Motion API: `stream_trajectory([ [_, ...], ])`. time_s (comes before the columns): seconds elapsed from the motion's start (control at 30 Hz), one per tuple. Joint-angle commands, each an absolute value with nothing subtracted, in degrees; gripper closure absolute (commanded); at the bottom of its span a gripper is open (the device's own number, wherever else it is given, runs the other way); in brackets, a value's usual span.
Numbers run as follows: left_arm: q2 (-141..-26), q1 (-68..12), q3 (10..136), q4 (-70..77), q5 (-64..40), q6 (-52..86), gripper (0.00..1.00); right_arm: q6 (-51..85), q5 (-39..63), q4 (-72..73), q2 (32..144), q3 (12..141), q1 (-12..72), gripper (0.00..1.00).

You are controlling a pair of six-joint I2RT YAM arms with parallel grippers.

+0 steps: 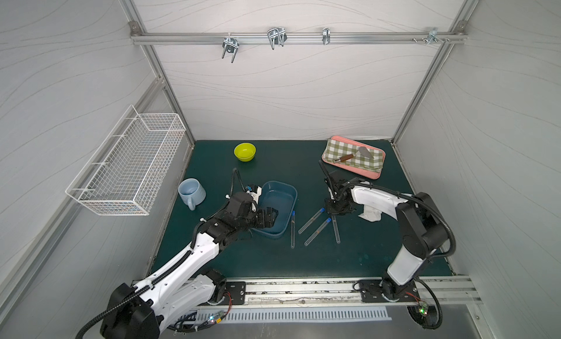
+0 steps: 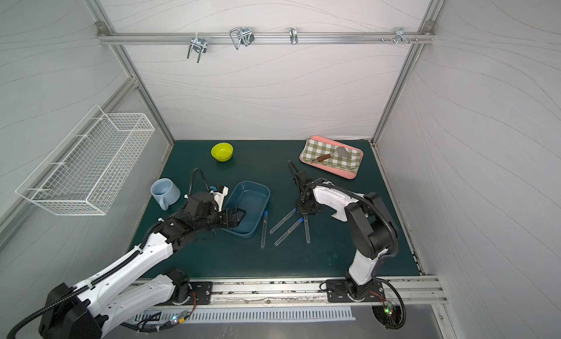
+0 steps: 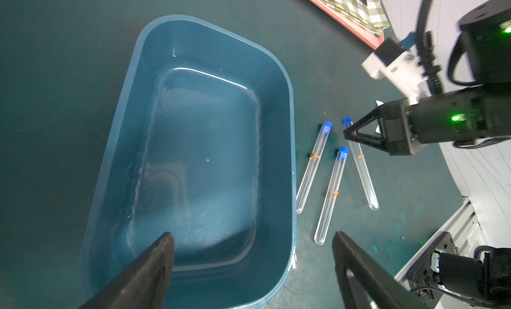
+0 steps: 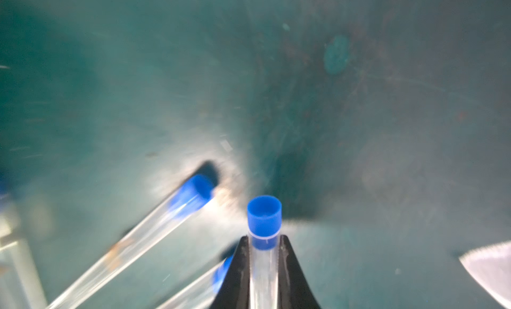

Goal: Wipe the exteriors of test tubes
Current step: Pick up the test tube at the center of the board.

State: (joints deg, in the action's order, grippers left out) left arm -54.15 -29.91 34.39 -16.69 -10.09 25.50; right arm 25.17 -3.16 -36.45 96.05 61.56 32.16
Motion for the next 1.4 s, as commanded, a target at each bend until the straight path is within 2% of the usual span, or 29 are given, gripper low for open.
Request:
stream_trajectory([
  [0.0, -54.0, -30.6, 38.0, -15.0, -15.1, 24.2, 0.11, 27.2, 3.0, -37.6, 88.1, 62.8, 30.0, 0.89],
  [0.2, -56.1, -34.0, 36.8, -5.3, -25.8, 23.3, 0.13, 31.0, 11.8, -35.7, 77.9, 64.4, 26.1, 0.89],
  [0.6, -66.4, -44.5, 41.5, 2.4, -27.9, 23.8, 0.15, 38.8, 20.1, -27.6, 70.2, 62.2, 25.3, 0.89],
  [0.87, -70.0, -46.0, 41.0, 11.1, -30.7, 29.2, 0.19, 41.0, 20.1, -23.1, 68.0, 60.0, 25.7, 0.89],
  [1.0, -71.0, -46.8, 42.5, 9.2, -29.3, 27.4, 0.21, 41.1, 20.5, -21.6, 67.2, 59.3, 26.0, 0.89],
  [1.37, -73.8, -48.0, 43.9, 16.5, -30.7, 32.0, 0.28, 37.4, 18.4, -18.9, 66.0, 59.4, 31.4, 0.88],
])
